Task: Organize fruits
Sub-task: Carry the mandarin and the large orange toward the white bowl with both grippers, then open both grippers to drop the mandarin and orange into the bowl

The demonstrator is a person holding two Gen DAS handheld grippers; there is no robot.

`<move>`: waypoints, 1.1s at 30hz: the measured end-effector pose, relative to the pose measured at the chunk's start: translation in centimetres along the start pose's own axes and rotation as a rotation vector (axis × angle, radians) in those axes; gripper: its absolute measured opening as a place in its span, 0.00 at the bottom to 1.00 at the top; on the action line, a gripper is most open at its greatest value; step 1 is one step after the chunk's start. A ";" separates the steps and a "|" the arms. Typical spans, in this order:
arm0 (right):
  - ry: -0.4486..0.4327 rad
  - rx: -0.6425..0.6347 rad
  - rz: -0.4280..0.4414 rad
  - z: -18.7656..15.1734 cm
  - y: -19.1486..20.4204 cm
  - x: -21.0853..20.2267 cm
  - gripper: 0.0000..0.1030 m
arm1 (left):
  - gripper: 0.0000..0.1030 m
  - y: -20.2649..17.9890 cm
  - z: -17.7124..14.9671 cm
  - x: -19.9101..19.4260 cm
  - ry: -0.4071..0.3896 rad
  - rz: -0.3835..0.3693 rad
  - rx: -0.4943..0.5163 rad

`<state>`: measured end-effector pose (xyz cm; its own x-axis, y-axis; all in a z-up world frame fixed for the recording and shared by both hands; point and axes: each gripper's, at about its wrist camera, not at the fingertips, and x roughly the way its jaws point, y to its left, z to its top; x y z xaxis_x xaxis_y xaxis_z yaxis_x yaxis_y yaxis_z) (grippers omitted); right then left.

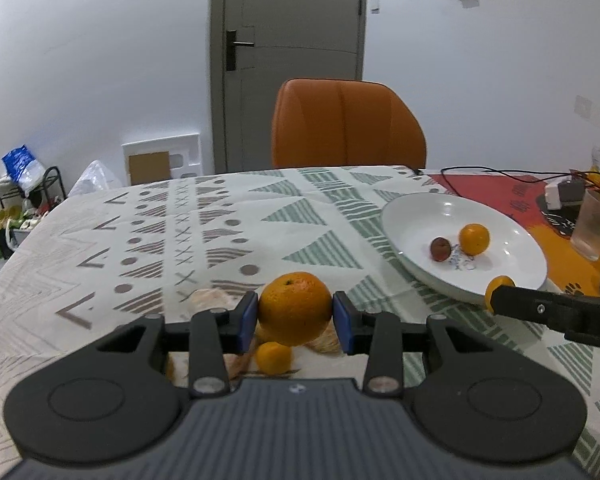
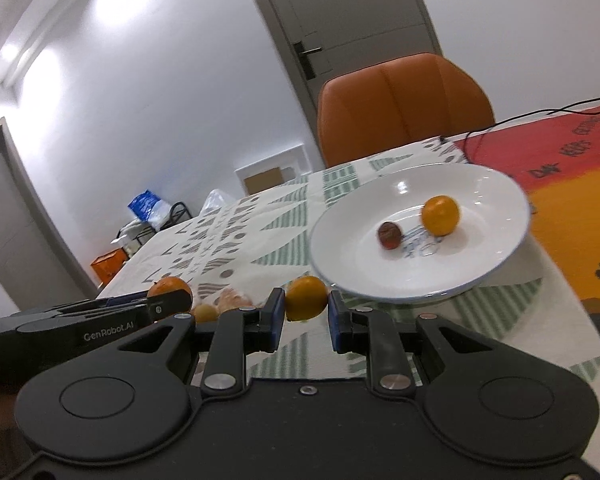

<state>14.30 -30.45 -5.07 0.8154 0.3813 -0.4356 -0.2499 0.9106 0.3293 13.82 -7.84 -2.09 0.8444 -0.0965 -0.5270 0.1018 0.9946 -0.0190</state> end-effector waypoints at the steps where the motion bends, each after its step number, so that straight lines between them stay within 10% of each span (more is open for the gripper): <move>1: -0.004 0.004 -0.005 0.0 -0.3 -0.1 0.21 | 0.38 -0.3 0.1 0.1 -0.001 -0.005 0.003; 33: -0.102 0.079 -0.152 1.4 -6.5 -1.1 0.26 | 0.38 -9.3 2.8 5.1 -0.005 -0.126 0.102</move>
<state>15.75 -37.01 -5.57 0.8905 0.2188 -0.3990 -0.0817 0.9395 0.3327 18.63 -17.66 -2.18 0.8242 -0.2207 -0.5215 0.2598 0.9657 0.0019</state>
